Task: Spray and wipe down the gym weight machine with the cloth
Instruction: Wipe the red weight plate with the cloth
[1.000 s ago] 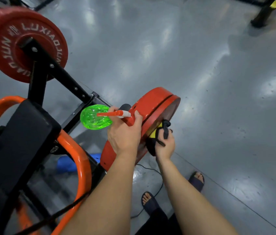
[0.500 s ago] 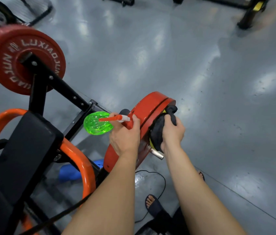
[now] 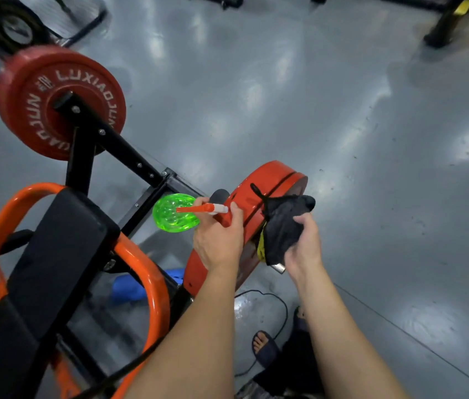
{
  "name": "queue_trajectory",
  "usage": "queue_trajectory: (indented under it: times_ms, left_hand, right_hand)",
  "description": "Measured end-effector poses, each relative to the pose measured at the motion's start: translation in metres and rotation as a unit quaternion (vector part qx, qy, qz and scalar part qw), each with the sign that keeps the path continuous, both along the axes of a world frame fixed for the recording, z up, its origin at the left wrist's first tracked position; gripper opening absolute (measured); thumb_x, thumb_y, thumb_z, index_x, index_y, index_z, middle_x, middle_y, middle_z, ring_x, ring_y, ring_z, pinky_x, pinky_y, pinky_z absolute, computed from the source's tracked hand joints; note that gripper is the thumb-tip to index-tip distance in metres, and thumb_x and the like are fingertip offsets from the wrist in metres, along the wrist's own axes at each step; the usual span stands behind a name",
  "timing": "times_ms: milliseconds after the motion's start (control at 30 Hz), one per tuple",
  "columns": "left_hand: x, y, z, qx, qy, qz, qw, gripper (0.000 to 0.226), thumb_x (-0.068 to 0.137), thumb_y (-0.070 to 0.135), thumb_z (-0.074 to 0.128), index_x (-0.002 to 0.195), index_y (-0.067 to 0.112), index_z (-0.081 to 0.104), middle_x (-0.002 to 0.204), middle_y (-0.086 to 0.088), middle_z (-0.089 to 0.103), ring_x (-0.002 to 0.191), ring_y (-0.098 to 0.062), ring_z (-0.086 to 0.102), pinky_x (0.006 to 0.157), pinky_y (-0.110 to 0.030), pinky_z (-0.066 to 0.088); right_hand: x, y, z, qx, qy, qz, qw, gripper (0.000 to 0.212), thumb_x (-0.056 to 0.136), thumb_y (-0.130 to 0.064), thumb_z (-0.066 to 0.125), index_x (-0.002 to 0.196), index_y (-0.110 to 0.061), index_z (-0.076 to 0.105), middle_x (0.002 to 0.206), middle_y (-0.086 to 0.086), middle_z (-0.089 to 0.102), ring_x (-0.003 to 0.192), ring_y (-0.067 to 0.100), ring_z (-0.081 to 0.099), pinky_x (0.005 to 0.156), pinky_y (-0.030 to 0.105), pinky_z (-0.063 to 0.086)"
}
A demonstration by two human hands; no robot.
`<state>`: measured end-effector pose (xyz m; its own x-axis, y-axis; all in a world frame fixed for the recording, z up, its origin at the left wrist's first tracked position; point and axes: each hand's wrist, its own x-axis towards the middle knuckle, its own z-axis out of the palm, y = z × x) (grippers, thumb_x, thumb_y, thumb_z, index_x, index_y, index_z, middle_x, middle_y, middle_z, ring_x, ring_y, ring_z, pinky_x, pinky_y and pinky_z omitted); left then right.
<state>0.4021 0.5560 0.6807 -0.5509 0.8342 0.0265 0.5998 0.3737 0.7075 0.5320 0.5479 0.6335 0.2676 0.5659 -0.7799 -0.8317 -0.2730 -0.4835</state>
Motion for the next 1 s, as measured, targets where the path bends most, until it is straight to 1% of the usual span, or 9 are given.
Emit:
queue_trajectory:
  times_ms: [100,167,233,400,600,700,800,900,1000]
  left_hand:
    - [0.000,0.000,-0.001,-0.007,-0.004,0.004,1.000,0.047,0.090,0.053,0.062,0.124,0.029,0.039,0.086,0.002,0.070,0.093,-0.040,0.066,0.083,-0.042,0.048]
    - [0.001,0.002,-0.002,-0.009,-0.002,0.008,1.000,0.049,0.090,0.056,0.060,0.125,0.029,0.039,0.085,0.003,0.069,0.093,-0.040,0.066,0.083,-0.042,0.048]
    - [0.002,0.004,0.000,-0.016,-0.001,0.012,1.000,0.050,0.090,0.057,0.060,0.126,0.028,0.041,0.086,0.004,0.067,0.095,-0.040,0.066,0.082,-0.041,0.047]
    - [0.005,0.004,0.004,-0.031,0.000,0.030,0.999,0.048,0.091,0.050,0.065,0.128,0.026,0.045,0.093,0.006,0.068,0.104,-0.037,0.066,0.084,-0.038,0.046]
    - [0.005,0.002,-0.002,-0.035,0.016,0.031,0.999,0.051,0.089,0.055,0.063,0.126,0.025,0.046,0.091,0.013,0.061,0.105,-0.035,0.066,0.088,-0.040,0.048]
    - [0.003,0.002,-0.002,-0.026,0.017,0.030,0.999,0.050,0.089,0.054,0.064,0.125,0.024,0.048,0.090,0.010,0.066,0.104,-0.034,0.067,0.087,-0.040,0.048]
    - [0.001,-0.002,-0.002,-0.031,0.006,0.025,0.999,0.052,0.089,0.056,0.062,0.126,0.022,0.051,0.085,0.018,0.057,0.104,-0.032,0.067,0.087,-0.037,0.048]
    - [-0.002,-0.008,-0.002,-0.034,-0.004,0.033,0.999,0.048,0.090,0.051,0.065,0.124,0.018,0.055,0.092,0.013,0.059,0.108,-0.032,0.065,0.088,-0.036,0.046]
    - [-0.008,-0.018,-0.005,-0.027,-0.022,0.031,0.999,0.018,0.092,0.047,0.066,0.096,0.034,0.055,0.114,-0.002,0.066,0.107,-0.033,0.064,0.089,-0.037,0.046]
  right_hand:
    - [0.002,0.008,0.009,0.008,-0.049,-0.030,0.998,0.074,0.073,-0.027,0.082,0.139,-0.007,0.054,0.133,0.020,0.065,0.117,0.034,0.068,0.089,0.041,0.061]
    - [0.005,0.015,0.009,0.006,-0.075,-0.054,0.996,0.064,0.084,-0.031,0.082,0.140,-0.016,0.055,0.140,0.013,0.060,0.117,0.026,0.069,0.095,0.043,0.059]
    - [0.010,0.025,0.000,0.022,-0.087,-0.038,0.995,0.064,0.084,-0.040,0.081,0.139,-0.021,0.057,0.144,0.009,0.058,0.119,0.021,0.068,0.100,0.045,0.057]
    - [0.010,0.039,-0.007,-0.003,-0.096,0.019,0.995,0.051,0.098,-0.055,0.059,0.140,-0.025,0.060,0.131,-0.004,0.069,0.118,0.015,0.067,0.104,0.040,0.053]
    - [-0.008,0.018,-0.089,-0.073,-0.004,0.087,0.994,0.090,0.066,-0.092,0.065,0.137,-0.037,0.062,0.133,-0.010,0.068,0.123,0.020,0.064,0.115,0.048,0.042]
    - [-0.008,0.017,-0.062,-0.052,0.035,0.095,0.993,0.090,0.066,-0.080,0.075,0.135,-0.024,0.065,0.130,0.004,0.071,0.120,0.027,0.068,0.107,0.047,0.050]
    - [-0.002,0.021,-0.038,-0.047,0.011,0.092,0.995,0.085,0.068,-0.069,0.082,0.136,-0.023,0.061,0.126,0.006,0.072,0.113,0.029,0.071,0.100,0.052,0.055]
    - [0.003,0.028,-0.006,-0.062,-0.037,0.094,0.993,0.055,0.083,-0.044,0.076,0.129,-0.018,0.064,0.115,0.008,0.075,0.099,0.028,0.075,0.086,0.048,0.062]
    - [0.007,0.032,0.027,-0.079,-0.090,0.115,0.986,0.031,0.091,-0.031,0.070,0.117,-0.015,0.065,0.105,0.010,0.075,0.092,0.028,0.075,0.080,0.043,0.063]
